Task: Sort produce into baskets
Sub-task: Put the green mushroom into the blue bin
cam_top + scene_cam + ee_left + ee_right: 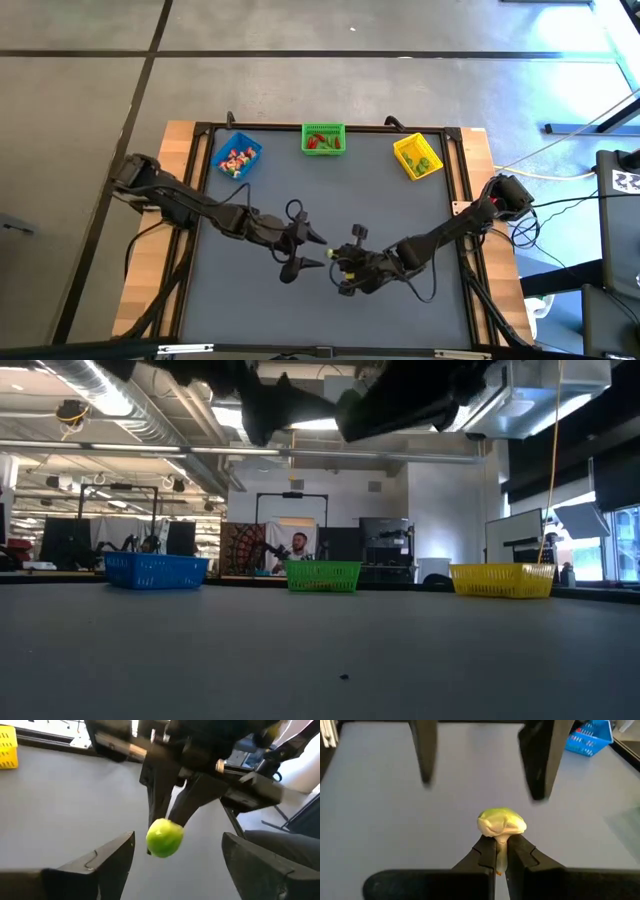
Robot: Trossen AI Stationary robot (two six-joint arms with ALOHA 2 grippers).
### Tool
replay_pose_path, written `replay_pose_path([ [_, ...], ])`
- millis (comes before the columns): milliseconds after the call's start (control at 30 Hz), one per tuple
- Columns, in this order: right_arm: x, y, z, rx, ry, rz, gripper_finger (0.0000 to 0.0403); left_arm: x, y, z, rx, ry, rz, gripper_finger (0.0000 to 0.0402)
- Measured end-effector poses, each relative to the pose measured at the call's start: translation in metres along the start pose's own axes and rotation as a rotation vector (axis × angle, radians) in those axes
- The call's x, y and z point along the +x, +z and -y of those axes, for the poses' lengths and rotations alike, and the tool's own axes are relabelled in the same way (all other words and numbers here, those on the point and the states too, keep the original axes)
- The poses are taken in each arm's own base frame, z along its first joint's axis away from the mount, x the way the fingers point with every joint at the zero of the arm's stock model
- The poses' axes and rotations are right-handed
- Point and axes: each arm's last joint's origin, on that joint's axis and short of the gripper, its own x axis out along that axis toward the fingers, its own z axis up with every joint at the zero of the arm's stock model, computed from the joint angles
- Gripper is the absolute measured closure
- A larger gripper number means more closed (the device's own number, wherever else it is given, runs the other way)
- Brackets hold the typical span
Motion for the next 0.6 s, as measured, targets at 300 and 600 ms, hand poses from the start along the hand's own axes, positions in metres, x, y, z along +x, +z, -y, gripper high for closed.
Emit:
replay_pose_path([
  [300, 0.0000, 0.0068, -0.0027, 0.007, 0.023, 0.061, 0.0386, 0.0083, -0.0066, -0.0011, 0.031, 0.002, -0.005, 0.0186],
  [600, -0.0002, 0.0100, -0.0039, 0.027, 0.036, 0.090, 0.0386, 0.0081, -0.0047, -0.0002, 0.094, -0.005, 0.014, 0.0270],
])
